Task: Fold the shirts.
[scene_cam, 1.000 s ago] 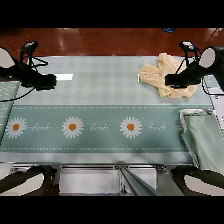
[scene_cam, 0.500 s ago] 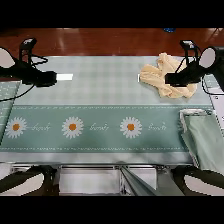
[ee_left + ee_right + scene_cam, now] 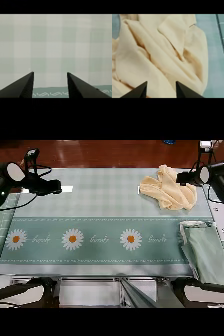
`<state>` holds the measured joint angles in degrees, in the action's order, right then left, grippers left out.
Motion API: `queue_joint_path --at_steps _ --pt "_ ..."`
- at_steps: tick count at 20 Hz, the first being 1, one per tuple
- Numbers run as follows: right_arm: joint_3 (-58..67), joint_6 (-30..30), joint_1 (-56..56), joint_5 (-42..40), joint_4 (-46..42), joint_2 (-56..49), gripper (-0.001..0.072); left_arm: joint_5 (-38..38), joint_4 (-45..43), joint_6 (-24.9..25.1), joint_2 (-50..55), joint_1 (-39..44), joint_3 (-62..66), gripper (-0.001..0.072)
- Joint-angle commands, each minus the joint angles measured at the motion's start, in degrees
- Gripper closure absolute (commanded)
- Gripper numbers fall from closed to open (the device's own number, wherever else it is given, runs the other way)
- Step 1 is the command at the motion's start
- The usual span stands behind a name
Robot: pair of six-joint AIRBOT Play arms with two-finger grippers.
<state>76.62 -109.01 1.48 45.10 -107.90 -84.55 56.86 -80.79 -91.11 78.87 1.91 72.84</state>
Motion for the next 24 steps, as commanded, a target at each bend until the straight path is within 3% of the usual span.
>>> queue_joint_path --at_steps 1,4,8,9,10,14,22,24 --pt "1.3 2.5 5.0 -6.5 10.2 -8.2 0.0304 -0.9 0.9 -0.2 2.3 0.0 0.0 0.0200" --pt "2.5 8.7 5.4 -6.2 16.8 -15.1 0.0304 -0.9 3.5 -0.2 3.0 0.0 0.0 0.0201" --pt "2.6 8.9 5.2 -0.3 19.4 -19.0 0.0324 -0.5 9.2 2.1 1.7 0.0 0.4 0.0201" --pt "2.7 9.6 5.3 1.7 19.3 -18.8 0.0473 0.8 9.5 2.1 0.7 0.0 1.0 0.0201" --pt "3.4 12.0 5.2 4.0 19.4 -18.2 0.0686 2.3 9.4 2.1 -0.6 -0.1 1.4 0.0201" --pt "11.4 19.1 5.2 9.1 22.3 -11.5 0.0686 10.9 9.6 4.5 -9.1 -0.4 -1.2 0.0201" --pt "27.0 25.8 5.2 9.3 35.1 10.5 0.0686 7.7 14.9 4.2 -39.0 0.9 -31.8 0.0200" --pt "29.5 30.4 5.2 11.3 43.0 15.3 0.0686 7.7 14.9 3.8 -44.2 0.9 -34.9 0.0200"
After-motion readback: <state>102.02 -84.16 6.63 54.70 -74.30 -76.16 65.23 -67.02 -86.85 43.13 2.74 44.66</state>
